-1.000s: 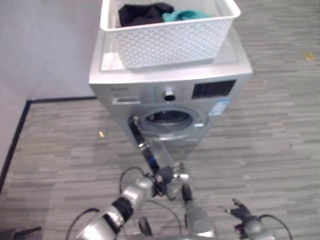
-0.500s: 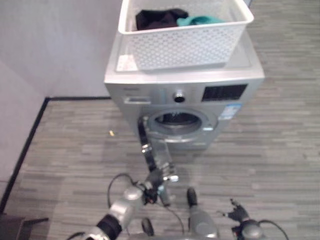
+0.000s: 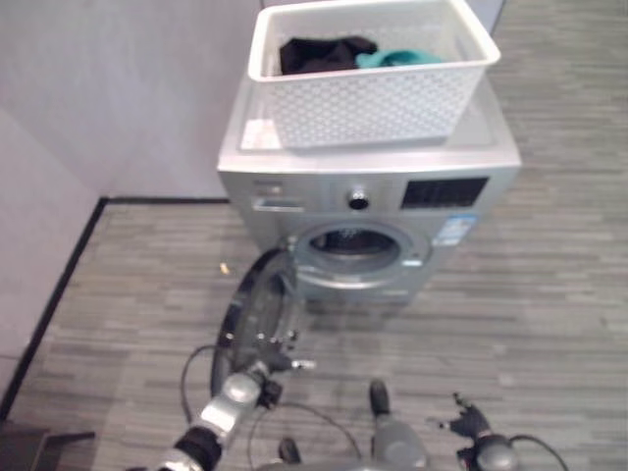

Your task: Grab the laundry basket,head to the washer,open it,put in the laundry and shut it.

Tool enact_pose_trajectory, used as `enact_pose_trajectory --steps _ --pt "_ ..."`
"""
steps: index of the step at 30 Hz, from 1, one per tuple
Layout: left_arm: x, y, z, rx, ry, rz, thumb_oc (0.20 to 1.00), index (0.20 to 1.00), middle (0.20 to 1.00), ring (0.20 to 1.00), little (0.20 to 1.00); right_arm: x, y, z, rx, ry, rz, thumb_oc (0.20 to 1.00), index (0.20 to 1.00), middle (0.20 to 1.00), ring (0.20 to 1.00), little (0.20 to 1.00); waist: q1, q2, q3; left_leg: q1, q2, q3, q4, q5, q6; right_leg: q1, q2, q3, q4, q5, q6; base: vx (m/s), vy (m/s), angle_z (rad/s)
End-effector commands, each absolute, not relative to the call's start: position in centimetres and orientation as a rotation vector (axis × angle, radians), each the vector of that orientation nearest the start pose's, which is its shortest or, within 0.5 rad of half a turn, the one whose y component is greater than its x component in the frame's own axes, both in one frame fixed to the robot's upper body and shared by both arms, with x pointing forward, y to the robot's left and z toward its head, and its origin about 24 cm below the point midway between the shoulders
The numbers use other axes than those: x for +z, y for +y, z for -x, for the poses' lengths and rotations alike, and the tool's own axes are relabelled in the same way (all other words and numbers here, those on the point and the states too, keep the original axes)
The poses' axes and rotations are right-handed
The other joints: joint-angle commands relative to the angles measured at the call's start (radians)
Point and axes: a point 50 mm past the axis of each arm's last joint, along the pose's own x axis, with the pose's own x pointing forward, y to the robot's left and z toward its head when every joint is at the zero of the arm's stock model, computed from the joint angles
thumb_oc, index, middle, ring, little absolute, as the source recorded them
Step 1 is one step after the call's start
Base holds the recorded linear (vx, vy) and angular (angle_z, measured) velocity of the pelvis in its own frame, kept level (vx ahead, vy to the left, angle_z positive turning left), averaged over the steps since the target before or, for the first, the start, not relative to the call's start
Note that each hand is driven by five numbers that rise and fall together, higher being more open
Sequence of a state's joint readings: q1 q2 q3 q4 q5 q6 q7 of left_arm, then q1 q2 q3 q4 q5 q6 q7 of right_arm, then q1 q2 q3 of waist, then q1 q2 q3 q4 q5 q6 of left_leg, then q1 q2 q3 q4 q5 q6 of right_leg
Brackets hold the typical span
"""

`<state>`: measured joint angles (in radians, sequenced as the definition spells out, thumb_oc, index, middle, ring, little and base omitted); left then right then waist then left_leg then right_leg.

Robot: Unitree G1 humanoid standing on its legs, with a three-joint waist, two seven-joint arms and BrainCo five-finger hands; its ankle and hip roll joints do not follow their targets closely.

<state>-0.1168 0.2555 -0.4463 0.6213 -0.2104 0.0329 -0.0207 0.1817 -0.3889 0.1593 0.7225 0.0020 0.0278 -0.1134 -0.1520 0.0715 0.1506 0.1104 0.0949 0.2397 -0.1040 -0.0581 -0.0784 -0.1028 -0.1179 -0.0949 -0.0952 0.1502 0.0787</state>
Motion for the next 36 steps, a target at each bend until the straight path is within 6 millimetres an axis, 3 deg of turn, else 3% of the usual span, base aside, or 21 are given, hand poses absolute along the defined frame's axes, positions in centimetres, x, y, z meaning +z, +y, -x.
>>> enact_pose_trajectory --steps 1,6,13,22,24,25,26,27,31,33,36 --pt "-5.7 14.5 -25.5 -0.265 0.469 -0.214 1.0 1.0 1.0 1.0 1.0 -11.5 -27.7 -11.6 -0.2 0.908 0.423 1.0 1.0 1.0 1.0 1.0 0.011 -0.01 0.004 -0.038 -0.008 -0.053 0.017 -0.015 0.038 0.05 0.004 -0.029 0.008 -0.122 0.021 0.01 -0.006 0.04" --pt "-5.3 15.2 -25.2 -0.217 0.446 -0.157 1.0 1.0 1.0 1.0 1.0 -11.6 -27.7 -11.4 -0.203 0.909 0.41 1.0 1.0 1.0 1.0 1.0 0.021 -0.012 -0.004 -0.035 -0.004 -0.06 0.017 -0.011 0.036 0.063 0.006 -0.038 0.008 -0.129 0.019 0.0 0.0 0.0" --pt "-5.0 16.3 -24.9 -0.123 0.43 -0.072 1.0 1.0 1.0 1.0 1.0 -10.3 -26.9 -13.3 -0.163 0.799 0.423 1.0 1.0 1.0 1.0 1.0 0.035 -0.018 -0.021 -0.032 0.002 -0.065 0.017 -0.007 0.032 0.081 0.008 -0.049 0.008 -0.137 0.016 0.0 0.0 0.0" --pt "-5.5 18.0 -23.8 0.011 0.441 0.031 1.0 1.0 1.0 1.0 1.0 -5.1 -27.2 -17.4 -0.279 0.486 0.425 1.0 1.0 1.0 1.0 1.0 0.04 -0.032 -0.046 0.012 0.015 -0.049 0.022 -0.01 0.034 0.107 0.019 -0.03 0.008 -0.145 0.012 0.01 0.016 0.03" --pt "-5.2 17.8 -24.2 0.013 0.424 0.026 1.0 1.0 1.0 1.0 1.0 -3.4 -27.7 -18.3 -0.33 0.403 0.451 1.0 1.0 1.0 1.0 1.0 0.041 -0.048 -0.035 -0.034 0.013 -0.044 0.128 -0.035 0.03 0.115 0.009 -0.03 0.008 -0.146 0.008 -0.15 0.031 0.01" --pt "-4.3 16.8 -25.6 -0.011 0.374 -0.001 1.0 1.0 1.0 1.0 1.0 -0.4 -28.8 -19.2 -0.419 0.265 0.511 1.0 1.0 1.0 1.0 1.0 0.012 -0.071 -0.015 -0.115 0.029 0.05 0.286 -0.074 0.03 0.128 -0.025 -0.073 0.014 -0.157 0.005 -0.2 0.172 0.86" --pt "-3.6 16.1 -26.4 -0.015 0.34 -0.009 1.0 1.0 1.0 1.0 1.0 2.5 -29.4 -20.2 -0.5 0.121 0.533 1.0 1.0 1.0 1.0 1.0 -0.016 -0.062 -0.017 -0.122 0.055 0.158 0.337 -0.127 0.038 0.144 -0.034 -0.093 0.016 -0.178 0.011 -0.15 0.213 1.29" --pt "-3.4 15.9 -26.6 -0.017 0.334 -0.011 1.0 1.0 1.0 1.0 1.0 4.0 -29.7 -20.6 -0.552 0.05 0.54 1.0 1.0 1.0 1.0 1.0 -0.027 -0.056 -0.021 -0.114 0.06 0.185 0.333 -0.134 0.042 0.149 -0.034 -0.098 0.02 -0.177 0.013 0.03 0.274 1.31" --pt "-3.2 15.5 -26.9 -0.039 0.331 -0.062 1.0 1.0 1.0 1.0 1.0 11.9 -30.1 -21.1 -0.76 -0.335 0.623 1.0 1.0 1.0 1.0 1.0 -0.027 -0.043 -0.039 -0.113 -0.009 0.094 0.3 -0.158 0.093 0.149 -0.063 -0.112 0.128 -0.199 0.026 0.06 0.199 0.02" --pt "-3.1 15.2 -27.2 -0.064 0.329 -0.085 1.0 1.0 1.0 1.0 1.0 15.2 -29.2 -21.4 -0.784 -0.495 0.671 1.0 1.0 1.0 1.0 1.0 -0.024 -0.032 -0.04 -0.096 -0.041 0.084 0.261 -0.14 0.131 0.086 -0.093 -0.13 0.281 -0.215 0.025 0.02 0.248 0.38" --pt "-2.9 14.3 -27.6 -0.123 0.328 -0.142 1.0 1.0 1.0 1.0 1.0 18.8 -28.0 -21.4 -0.774 -0.672 0.712 1.0 1.0 1.0 1.0 1.0 -0.036 -0.034 -0.023 -0.049 -0.079 0.031 0.228 -0.157 0.177 -0.005 -0.108 -0.061 0.526 -0.164 0.052 0.13 0.197 0.42"
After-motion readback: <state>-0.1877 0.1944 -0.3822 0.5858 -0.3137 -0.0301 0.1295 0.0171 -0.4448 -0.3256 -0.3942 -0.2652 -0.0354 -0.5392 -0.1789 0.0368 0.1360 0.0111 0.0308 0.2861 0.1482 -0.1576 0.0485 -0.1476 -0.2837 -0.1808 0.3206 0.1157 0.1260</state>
